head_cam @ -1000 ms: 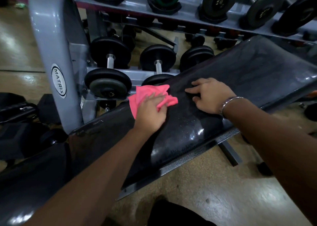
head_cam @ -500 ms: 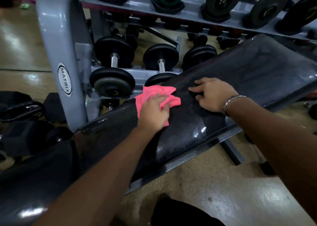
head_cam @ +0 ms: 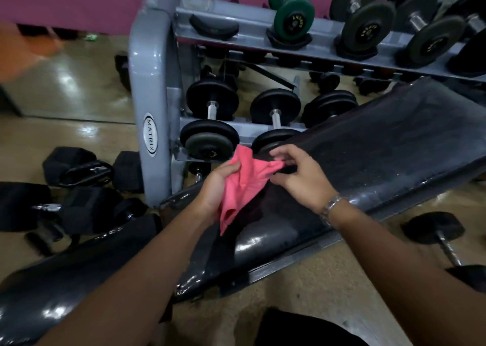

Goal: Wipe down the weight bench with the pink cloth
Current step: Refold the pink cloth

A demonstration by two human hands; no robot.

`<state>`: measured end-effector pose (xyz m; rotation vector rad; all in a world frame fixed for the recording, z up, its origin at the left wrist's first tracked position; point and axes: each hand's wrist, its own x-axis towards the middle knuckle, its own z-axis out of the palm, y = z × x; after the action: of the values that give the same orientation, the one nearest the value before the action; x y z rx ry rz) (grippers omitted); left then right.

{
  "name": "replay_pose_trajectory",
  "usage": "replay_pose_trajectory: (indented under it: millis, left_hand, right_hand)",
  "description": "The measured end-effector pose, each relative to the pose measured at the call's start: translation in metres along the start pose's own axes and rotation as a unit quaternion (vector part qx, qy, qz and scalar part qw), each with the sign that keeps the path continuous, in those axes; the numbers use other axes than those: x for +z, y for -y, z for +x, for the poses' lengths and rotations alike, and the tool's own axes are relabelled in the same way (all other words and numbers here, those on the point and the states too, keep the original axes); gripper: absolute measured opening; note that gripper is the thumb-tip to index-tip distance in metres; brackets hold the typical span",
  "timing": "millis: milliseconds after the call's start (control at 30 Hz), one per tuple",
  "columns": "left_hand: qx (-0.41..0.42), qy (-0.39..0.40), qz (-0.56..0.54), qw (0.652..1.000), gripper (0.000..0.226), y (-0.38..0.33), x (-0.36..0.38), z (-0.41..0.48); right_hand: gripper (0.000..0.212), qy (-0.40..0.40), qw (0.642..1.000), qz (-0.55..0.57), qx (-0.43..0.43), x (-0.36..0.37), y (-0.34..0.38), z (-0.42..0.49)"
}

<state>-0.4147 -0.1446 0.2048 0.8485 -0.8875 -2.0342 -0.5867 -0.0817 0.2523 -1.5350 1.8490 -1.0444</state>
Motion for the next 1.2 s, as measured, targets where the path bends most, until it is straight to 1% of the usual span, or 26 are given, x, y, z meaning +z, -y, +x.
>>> replay_pose_trajectory:
  millis: [100, 133, 200, 267, 300, 333, 400, 433, 500, 567, 600, 667, 733, 800, 867, 900, 933, 1000, 1033, 1100, 1200]
  left_hand:
    - [-0.023, -0.005, -0.021, 0.999, 0.045, -0.006, -0.018, -0.018]
    - [-0.025, -0.005, -0.030, 0.999, 0.045, -0.010, -0.024, -0.024]
    - [-0.020, -0.021, -0.034, 0.999, 0.041, -0.021, -0.030, -0.039]
    - [-0.009, -0.027, -0.026, 0.999, 0.038, -0.032, -0.037, -0.053]
    - [-0.003, -0.026, -0.024, 0.999, 0.038, -0.038, -0.040, -0.060]
    - [0.002, -0.028, -0.025, 0.999, 0.038, -0.042, -0.045, -0.067]
    - [0.018, -0.038, -0.028, 0.999, 0.038, -0.051, -0.058, -0.080]
    - [0.023, -0.046, -0.028, 0.998, 0.036, -0.056, -0.065, -0.087]
    - [0.015, -0.055, -0.029, 0.998, 0.027, -0.063, -0.079, -0.098]
    - [0.010, -0.067, -0.003, 0.998, 0.017, -0.071, -0.094, -0.110]
    - [0.008, -0.062, 0.000, 0.998, 0.014, -0.073, -0.102, -0.113]
    - [0.010, -0.056, -0.007, 0.998, 0.026, -0.079, -0.114, -0.124]
    - [0.017, -0.052, -0.001, 0.998, 0.033, -0.086, -0.121, -0.135]
    - [0.026, -0.058, 0.027, 0.998, 0.035, -0.092, -0.130, -0.147]
    - [0.035, -0.069, 0.091, 0.993, 0.047, -0.097, -0.138, -0.154]
    - [0.037, -0.070, 0.135, 0.988, 0.050, -0.101, -0.140, -0.160]
    - [0.036, -0.070, 0.173, 0.982, 0.047, -0.105, -0.143, -0.164]
    - [0.041, -0.077, 0.233, 0.968, 0.030, -0.111, -0.150, -0.168]
    - [0.048, -0.088, 0.246, 0.964, 0.029, -0.113, -0.153, -0.170]
    - [0.059, -0.109, 0.251, 0.960, 0.027, -0.120, -0.160, -0.173]
    - [0.059, -0.104, 0.236, 0.965, 0.020, -0.128, -0.170, -0.181]
  right_hand:
    - [0.036, -0.053, 0.996, -0.048, -0.055, 0.023, 0.017, -0.009]
    - [0.037, -0.064, 0.992, -0.074, -0.079, 0.030, 0.027, -0.013]
    - [0.047, -0.067, 0.985, -0.120, -0.104, 0.043, 0.042, -0.017]
    - [0.056, -0.039, 0.985, -0.155, -0.071, 0.054, 0.055, -0.017]
    - [0.053, -0.026, 0.984, -0.167, -0.050, 0.060, 0.061, -0.017]
    - [0.042, -0.019, 0.984, -0.172, -0.035, 0.064, 0.067, -0.017]
    - [0.012, -0.021, 0.988, -0.152, -0.020, 0.069, 0.081, -0.020]
    - [0.006, -0.019, 0.991, -0.129, -0.013, 0.070, 0.087, -0.021]
    - [0.015, 0.010, 0.998, -0.052, 0.018, 0.070, 0.099, -0.025]
    - [0.024, 0.030, 0.998, 0.040, 0.040, 0.070, 0.112, -0.029]
    - [0.021, 0.026, 0.996, 0.073, 0.047, 0.069, 0.117, -0.029]
    - [0.011, 0.019, 0.990, 0.122, 0.064, 0.070, 0.126, -0.031]
    - [0.016, 0.014, 0.983, 0.168, 0.068, 0.070, 0.133, -0.034]
    - [0.024, 0.013, 0.986, 0.162, 0.045, 0.070, 0.140, -0.037]
    - [0.032, 0.011, 0.991, 0.131, 0.012, 0.068, 0.145, -0.039]
    - [0.031, 0.005, 0.993, 0.119, 0.002, 0.067, 0.149, -0.040]
    - [0.028, -0.005, 0.994, 0.108, -0.002, 0.065, 0.153, -0.041]
    - [0.021, -0.026, 0.995, 0.094, -0.002, 0.063, 0.156, -0.040]
    - [0.019, -0.035, 0.995, 0.092, 0.001, 0.062, 0.157, -0.040]
    - [0.021, -0.042, 0.994, 0.097, 0.015, 0.062, 0.157, -0.038]
    - [0.022, -0.040, 0.990, 0.128, 0.052, 0.065, 0.155, -0.038]
